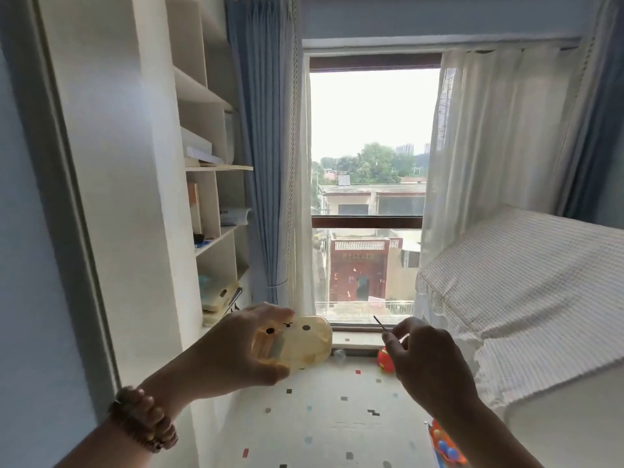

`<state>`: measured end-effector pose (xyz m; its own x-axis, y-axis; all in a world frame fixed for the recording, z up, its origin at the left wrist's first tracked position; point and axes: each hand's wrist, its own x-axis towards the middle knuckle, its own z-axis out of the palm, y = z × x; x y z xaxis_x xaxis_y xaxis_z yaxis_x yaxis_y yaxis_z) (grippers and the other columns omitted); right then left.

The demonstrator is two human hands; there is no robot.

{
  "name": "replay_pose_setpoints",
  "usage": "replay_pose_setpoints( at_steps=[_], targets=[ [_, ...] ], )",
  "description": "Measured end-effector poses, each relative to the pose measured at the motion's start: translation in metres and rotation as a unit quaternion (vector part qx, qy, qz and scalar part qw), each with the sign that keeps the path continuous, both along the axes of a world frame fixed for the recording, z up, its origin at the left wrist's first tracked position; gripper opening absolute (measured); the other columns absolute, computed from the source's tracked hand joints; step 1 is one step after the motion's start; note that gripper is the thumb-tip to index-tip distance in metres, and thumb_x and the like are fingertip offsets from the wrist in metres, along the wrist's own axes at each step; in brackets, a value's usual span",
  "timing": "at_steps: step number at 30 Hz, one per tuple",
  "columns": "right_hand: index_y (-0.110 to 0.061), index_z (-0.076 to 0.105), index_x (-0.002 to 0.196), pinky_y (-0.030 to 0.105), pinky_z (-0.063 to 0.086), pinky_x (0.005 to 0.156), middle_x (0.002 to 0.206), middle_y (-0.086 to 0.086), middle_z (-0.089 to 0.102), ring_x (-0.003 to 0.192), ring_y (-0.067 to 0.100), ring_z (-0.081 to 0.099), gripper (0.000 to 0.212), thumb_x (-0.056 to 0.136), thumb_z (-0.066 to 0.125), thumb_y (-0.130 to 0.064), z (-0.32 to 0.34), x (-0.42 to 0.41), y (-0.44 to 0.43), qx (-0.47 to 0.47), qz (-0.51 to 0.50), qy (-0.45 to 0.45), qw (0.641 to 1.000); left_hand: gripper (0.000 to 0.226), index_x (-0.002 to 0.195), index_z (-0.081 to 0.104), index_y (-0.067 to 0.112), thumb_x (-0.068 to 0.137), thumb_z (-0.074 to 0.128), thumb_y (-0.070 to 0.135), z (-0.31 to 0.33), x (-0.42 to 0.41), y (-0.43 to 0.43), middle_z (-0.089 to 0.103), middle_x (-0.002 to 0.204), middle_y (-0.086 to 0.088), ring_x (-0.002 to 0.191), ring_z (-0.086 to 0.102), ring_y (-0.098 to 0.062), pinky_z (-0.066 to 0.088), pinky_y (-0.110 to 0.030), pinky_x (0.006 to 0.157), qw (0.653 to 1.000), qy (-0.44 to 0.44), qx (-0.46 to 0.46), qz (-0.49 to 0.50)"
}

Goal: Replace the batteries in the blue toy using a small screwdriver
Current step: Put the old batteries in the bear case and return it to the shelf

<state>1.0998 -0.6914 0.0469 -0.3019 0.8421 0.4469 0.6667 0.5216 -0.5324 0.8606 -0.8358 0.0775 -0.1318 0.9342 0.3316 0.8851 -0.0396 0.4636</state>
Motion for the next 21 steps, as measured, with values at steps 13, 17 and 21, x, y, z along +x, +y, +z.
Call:
replay_pose_setpoints(
  at_steps=[13,17,21],
  targets=[
    [-0.024,0.070,0.090,0.033,0.060,0.069,0.073,-0.004,0.077,0.069,0.014,0.074,0.015,0.090,0.067,-0.039,0.004,-0.149,0.233,0.013,-0.010,-0.003,1.000,0.079,0.138,0.047,0.040,0.071,0.087,0.036,0.005,-0.161,0.257,0.044,0.115,0.038,0.106,0.055,0.001,0.056,-0.009,0.074,0.999,0.013,-0.005,-0.040],
    [-0.023,0.072,0.088,0.032,0.058,0.067,0.067,-0.004,0.076,0.067,0.014,0.073,0.012,0.088,0.070,-0.035,-0.002,-0.188,0.308,0.006,-0.001,-0.002,1.000,0.079,0.138,0.047,0.039,0.071,0.087,0.036,0.000,-0.201,0.334,0.047,0.115,0.035,0.105,0.055,0.006,0.051,-0.005,0.077,0.999,0.014,-0.010,-0.041],
    [-0.024,0.070,0.083,0.032,0.058,0.065,0.052,-0.008,0.067,0.055,0.008,0.067,0.009,0.086,0.072,-0.033,-0.013,-0.231,0.409,-0.007,0.028,0.015,0.999,0.081,0.140,0.049,0.036,0.070,0.088,0.036,-0.011,-0.244,0.426,0.050,0.118,0.035,0.105,0.056,0.010,0.049,-0.004,0.078,1.000,0.000,-0.005,-0.029]
  ],
)
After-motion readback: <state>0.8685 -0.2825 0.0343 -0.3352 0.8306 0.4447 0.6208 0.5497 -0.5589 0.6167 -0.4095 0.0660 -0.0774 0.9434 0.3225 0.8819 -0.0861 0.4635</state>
